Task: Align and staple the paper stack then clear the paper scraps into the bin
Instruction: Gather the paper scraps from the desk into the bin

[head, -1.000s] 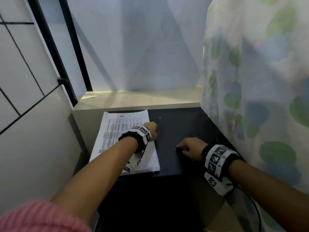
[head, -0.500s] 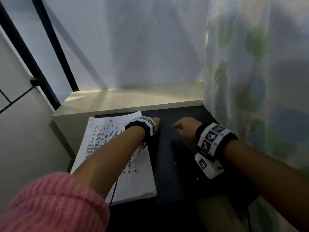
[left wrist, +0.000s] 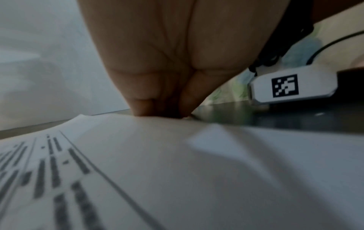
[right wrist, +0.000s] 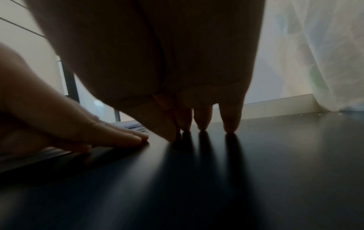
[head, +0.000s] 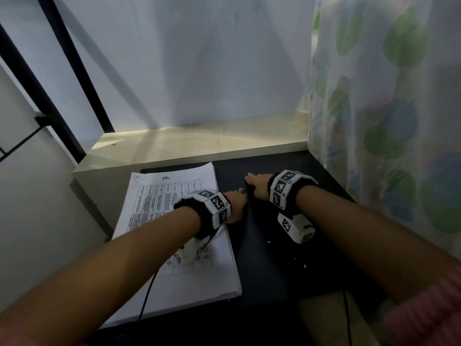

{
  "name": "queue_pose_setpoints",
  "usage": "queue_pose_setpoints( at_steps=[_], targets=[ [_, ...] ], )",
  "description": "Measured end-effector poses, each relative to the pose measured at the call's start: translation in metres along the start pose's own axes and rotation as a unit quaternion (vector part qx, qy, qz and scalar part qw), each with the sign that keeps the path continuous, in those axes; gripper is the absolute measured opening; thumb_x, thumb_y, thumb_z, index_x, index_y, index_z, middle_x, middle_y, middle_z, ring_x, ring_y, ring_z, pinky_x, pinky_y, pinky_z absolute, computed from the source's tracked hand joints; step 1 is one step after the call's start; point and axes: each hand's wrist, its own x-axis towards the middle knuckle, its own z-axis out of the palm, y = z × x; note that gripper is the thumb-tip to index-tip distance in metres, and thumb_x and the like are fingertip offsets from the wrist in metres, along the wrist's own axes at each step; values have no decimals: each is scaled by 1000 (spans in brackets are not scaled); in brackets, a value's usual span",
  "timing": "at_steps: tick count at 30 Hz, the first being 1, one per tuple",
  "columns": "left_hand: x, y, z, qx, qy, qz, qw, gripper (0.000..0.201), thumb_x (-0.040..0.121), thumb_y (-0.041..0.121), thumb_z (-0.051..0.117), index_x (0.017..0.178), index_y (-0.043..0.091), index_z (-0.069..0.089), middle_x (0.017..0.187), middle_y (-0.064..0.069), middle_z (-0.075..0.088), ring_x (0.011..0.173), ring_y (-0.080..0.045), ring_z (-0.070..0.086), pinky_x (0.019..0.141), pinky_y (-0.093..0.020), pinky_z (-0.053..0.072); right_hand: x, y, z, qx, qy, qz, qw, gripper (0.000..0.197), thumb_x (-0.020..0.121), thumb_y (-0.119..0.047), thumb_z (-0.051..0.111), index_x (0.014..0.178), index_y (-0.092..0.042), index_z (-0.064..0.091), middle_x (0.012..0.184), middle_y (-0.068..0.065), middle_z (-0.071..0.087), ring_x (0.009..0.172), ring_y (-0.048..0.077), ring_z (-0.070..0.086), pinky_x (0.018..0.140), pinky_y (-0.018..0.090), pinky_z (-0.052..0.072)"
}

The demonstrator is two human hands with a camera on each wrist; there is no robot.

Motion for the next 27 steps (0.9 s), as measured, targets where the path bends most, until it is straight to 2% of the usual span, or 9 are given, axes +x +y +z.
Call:
queue_pose_setpoints(
  at_steps=[4,8,10,12,15,18,22,24,27],
  targets=[
    [-18,10,4,-48,4,6,999,60,95,5,39,149,-4,14,151,-24,28,133,-33,42,107,-33,37,-22,-6,13,-27,-32,-62,997,64,97,-2,32,152,-11,0,161,3,-6,149,25,3,120,36,13],
    [-39,25,13,-38,-10,10,999,67,94,4,41,150,-5,6,157,-22,10,143,-31,28,114,-31,27,-55,6,28,-21,-54,-77,995,68,95,3,30,151,-13,-3,161,2,-8,149,21,2,120,29,8],
    [-49,29,15,-39,-5,27,999,61,93,4,40,149,-2,17,156,-19,19,141,-31,32,115,-32,30,-71,13,35,-27,-66,-78,994,67,95,2,30,152,-15,-1,161,3,-2,149,22,7,120,30,9],
    [-58,30,16,-48,5,45,998,51,92,4,39,143,5,36,148,-16,38,132,-32,44,109,-35,39,-87,19,38,-26,-64,-81,994,62,96,-3,33,152,-18,12,159,6,17,145,25,24,119,33,18],
    [-66,28,11,-84,57,56,993,40,94,10,39,131,14,55,132,-12,58,119,-32,56,102,-36,46,-113,29,33,50,3,-85,995,46,93,-9,45,137,-22,49,141,1,52,127,20,51,108,25,37],
    [-59,19,3,-125,118,11,985,37,93,12,46,128,11,59,131,-11,59,120,-30,57,103,-35,46,-128,43,34,130,84,-58,986,35,83,-7,63,117,-18,66,115,0,68,106,15,63,87,19,45],
    [-43,10,-1,-150,111,-41,982,36,88,13,58,124,10,62,127,-12,63,117,-29,60,101,-34,49,-136,50,46,188,16,-25,982,32,73,-8,77,103,-12,67,81,-8,61,83,16,64,62,15,49],
    [-37,12,0,-144,88,-53,984,35,89,14,58,122,4,62,125,-13,64,115,-30,61,98,-34,50,-134,48,53,183,-2,-24,983,31,72,-8,78,100,-13,68,77,-10,58,75,10,62,61,13,47],
    [-31,18,0,-152,80,-43,984,34,90,15,58,121,2,63,124,-13,64,114,-30,62,98,-34,50,-124,40,60,218,-5,-31,976,21,73,-4,77,80,-20,66,73,-8,61,62,1,56,63,12,47]
  ],
)
